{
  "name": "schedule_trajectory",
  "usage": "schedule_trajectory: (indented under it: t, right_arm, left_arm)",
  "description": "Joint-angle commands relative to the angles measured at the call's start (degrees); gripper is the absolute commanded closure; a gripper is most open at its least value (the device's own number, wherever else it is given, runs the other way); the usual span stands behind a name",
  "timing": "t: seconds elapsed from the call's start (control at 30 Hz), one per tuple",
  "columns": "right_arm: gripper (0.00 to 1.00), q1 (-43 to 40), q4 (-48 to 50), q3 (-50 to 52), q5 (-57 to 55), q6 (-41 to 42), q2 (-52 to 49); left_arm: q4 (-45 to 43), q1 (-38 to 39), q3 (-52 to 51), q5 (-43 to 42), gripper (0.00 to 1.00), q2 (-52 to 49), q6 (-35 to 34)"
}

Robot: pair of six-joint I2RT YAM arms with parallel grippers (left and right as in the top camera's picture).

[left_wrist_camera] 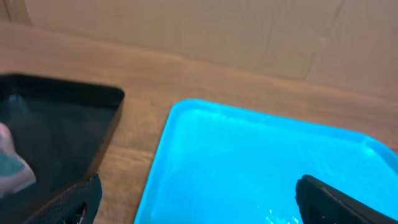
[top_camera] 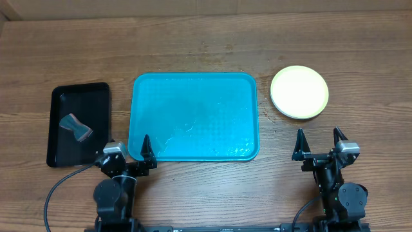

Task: Clean dirty plates on tray and stack at the side

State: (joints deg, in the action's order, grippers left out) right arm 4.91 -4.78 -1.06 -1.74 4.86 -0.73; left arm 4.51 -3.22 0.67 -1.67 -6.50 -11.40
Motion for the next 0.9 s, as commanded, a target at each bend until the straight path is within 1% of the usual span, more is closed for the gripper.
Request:
schedule_trajectory:
  t: [0.0,0.1,0.2,0.87]
  right_arm:
    - [0.00,0.22,0.17,0.59,-0.31,-0.20,0.57]
    - [0.00,0.22,0.17,0.59,-0.31,-0.20,0.57]
    - [0.00,0.22,0.15,0.59,-0.31,-0.20,0.57]
    - [0.00,0.22,0.17,0.59,-0.31,-0.20,0.57]
  left_arm:
    - [0.04,0.33,-0.42,0.87,0.00,3.23,4.26]
    - [0.09,0.87,-0.42,0.76,0.00,4.90,7.17]
    - [0.07,2.75,-0.42,1.03,0.01,6.34,11.63]
    - [-0.07,3.30,-0.42,0.92,0.00,6.32,12.31]
